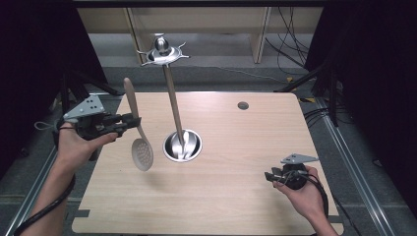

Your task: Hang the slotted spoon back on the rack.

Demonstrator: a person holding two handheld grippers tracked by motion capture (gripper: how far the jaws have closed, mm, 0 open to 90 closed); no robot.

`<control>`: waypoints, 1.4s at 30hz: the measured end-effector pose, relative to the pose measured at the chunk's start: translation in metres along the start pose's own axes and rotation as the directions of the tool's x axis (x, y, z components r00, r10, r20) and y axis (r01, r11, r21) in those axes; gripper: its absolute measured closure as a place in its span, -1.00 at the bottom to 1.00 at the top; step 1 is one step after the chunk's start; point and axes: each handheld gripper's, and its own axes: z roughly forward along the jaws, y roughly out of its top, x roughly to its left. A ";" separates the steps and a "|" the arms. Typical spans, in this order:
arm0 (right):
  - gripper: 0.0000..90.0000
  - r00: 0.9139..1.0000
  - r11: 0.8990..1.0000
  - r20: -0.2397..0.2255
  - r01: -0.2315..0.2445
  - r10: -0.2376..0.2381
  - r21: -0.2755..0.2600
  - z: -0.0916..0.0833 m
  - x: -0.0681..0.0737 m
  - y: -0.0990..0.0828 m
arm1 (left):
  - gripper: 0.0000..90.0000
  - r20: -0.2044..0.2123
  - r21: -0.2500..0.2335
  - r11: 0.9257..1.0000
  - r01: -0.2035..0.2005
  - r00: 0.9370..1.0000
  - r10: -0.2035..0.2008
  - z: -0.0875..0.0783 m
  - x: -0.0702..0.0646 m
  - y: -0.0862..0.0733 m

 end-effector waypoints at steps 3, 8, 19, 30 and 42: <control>0.39 1.000 1.000 -0.005 -0.027 0.027 0.012 -0.001 0.002 0.001 | 0.67 0.005 0.000 1.000 0.000 1.000 0.000 0.000 0.002 0.002; 0.39 1.000 1.000 -0.005 -0.029 0.029 0.013 -0.001 0.002 0.001 | 0.67 0.003 0.004 1.000 -0.003 1.000 0.003 0.001 0.006 0.005; 0.39 1.000 1.000 -0.002 -0.027 0.027 0.011 -0.001 0.001 0.001 | 0.67 0.014 0.013 1.000 0.007 1.000 -0.007 0.003 0.011 0.007; 0.39 1.000 1.000 -0.003 -0.006 0.006 -0.005 -0.001 -0.001 0.001 | 0.67 0.011 0.019 1.000 0.009 1.000 -0.009 0.004 0.016 0.012; 0.39 1.000 1.000 -0.002 -0.003 0.003 -0.004 -0.001 -0.001 0.001 | 0.67 0.014 0.024 1.000 0.009 1.000 -0.010 0.006 0.018 0.016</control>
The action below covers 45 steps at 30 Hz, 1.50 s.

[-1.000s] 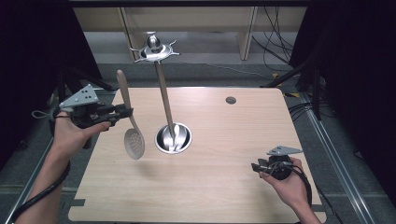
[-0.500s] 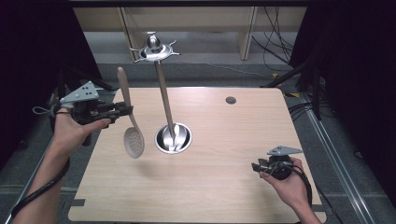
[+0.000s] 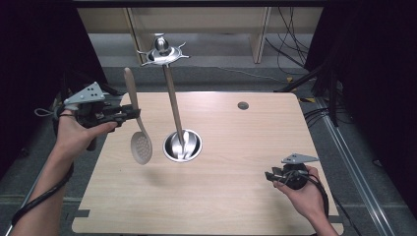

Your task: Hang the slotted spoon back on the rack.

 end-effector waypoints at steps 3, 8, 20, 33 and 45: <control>0.39 0.999 0.999 -0.003 -0.043 0.043 0.025 -0.001 0.003 0.000 | 0.67 0.001 -0.001 1.000 0.002 1.000 -0.002 0.000 0.001 0.000; 0.39 1.000 1.000 0.001 0.007 -0.007 -0.005 0.000 0.000 0.000 | 0.67 0.003 0.002 1.000 0.004 1.000 -0.004 0.001 0.002 0.001; 0.39 1.000 1.000 0.005 0.012 -0.012 -0.005 0.000 0.000 0.000 | 0.67 0.012 0.009 1.000 0.004 1.000 -0.005 0.003 0.005 0.005; 0.39 1.000 1.000 0.003 -0.023 0.023 0.007 -0.001 0.002 0.000 | 0.67 0.017 0.030 0.999 0.015 1.000 -0.016 0.006 0.010 0.006; 0.39 1.000 1.000 0.005 -0.001 0.001 -0.001 -0.001 0.001 -0.001 | 0.67 0.031 0.034 0.999 0.009 0.999 -0.010 0.010 0.009 0.011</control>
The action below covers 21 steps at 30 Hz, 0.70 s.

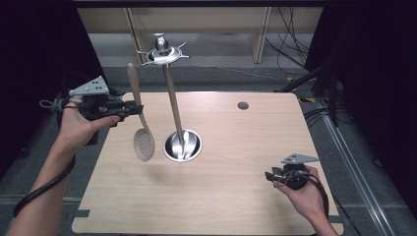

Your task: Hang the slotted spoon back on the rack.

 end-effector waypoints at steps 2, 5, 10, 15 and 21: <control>0.39 1.000 1.000 0.000 0.002 -0.002 -0.002 0.000 0.000 0.000 | 0.67 0.002 0.002 1.000 -0.001 1.000 0.001 0.001 0.000 0.001; 0.39 1.000 1.000 0.000 0.002 -0.002 -0.001 0.000 0.000 0.000 | 0.67 0.001 0.003 1.000 -0.001 1.000 0.001 0.002 0.001 0.002; 0.39 1.000 1.000 -0.013 0.025 -0.025 -0.016 0.002 -0.002 0.000 | 0.67 0.002 0.008 1.000 -0.004 1.000 0.004 0.002 0.000 0.003; 0.39 1.000 1.000 -0.004 -0.014 0.014 0.004 0.000 0.001 0.001 | 0.67 0.003 0.009 1.000 -0.001 1.000 0.001 0.003 0.001 0.004; 0.39 1.000 1.000 -0.004 -0.015 0.015 0.004 0.000 0.001 0.001 | 0.67 0.010 0.011 1.000 0.001 1.000 -0.001 0.006 0.002 0.004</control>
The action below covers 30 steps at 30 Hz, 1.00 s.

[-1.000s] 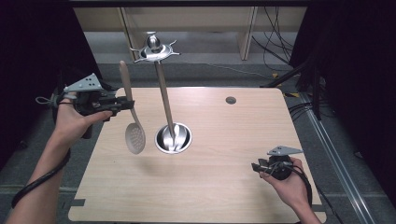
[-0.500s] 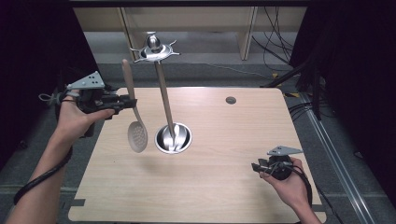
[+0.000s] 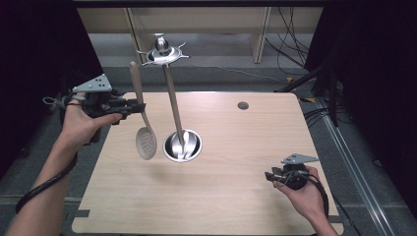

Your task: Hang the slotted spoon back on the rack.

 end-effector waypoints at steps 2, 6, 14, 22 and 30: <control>0.39 0.999 0.999 -0.010 0.047 -0.047 -0.026 0.002 -0.003 0.000 | 0.67 0.001 0.000 1.000 0.001 1.000 -0.001 0.001 0.000 0.000; 0.39 0.999 0.999 -0.003 0.036 -0.036 -0.019 0.002 -0.002 -0.001 | 0.67 0.006 0.004 1.000 -0.001 1.000 0.001 0.001 0.000 0.001; 0.39 1.000 1.000 0.000 0.000 0.000 0.001 0.000 0.000 0.000 | 0.67 0.008 0.012 1.000 -0.003 1.000 0.003 0.002 0.002 0.002; 0.39 1.000 1.000 -0.001 -0.005 0.005 0.006 0.000 0.000 0.000 | 0.67 0.010 0.020 1.000 -0.008 1.000 0.007 0.003 0.002 0.005; 0.39 1.000 1.000 -0.001 -0.004 0.004 0.007 0.000 0.000 0.000 | 0.67 0.022 0.033 0.999 -0.011 1.000 0.010 0.004 0.003 0.009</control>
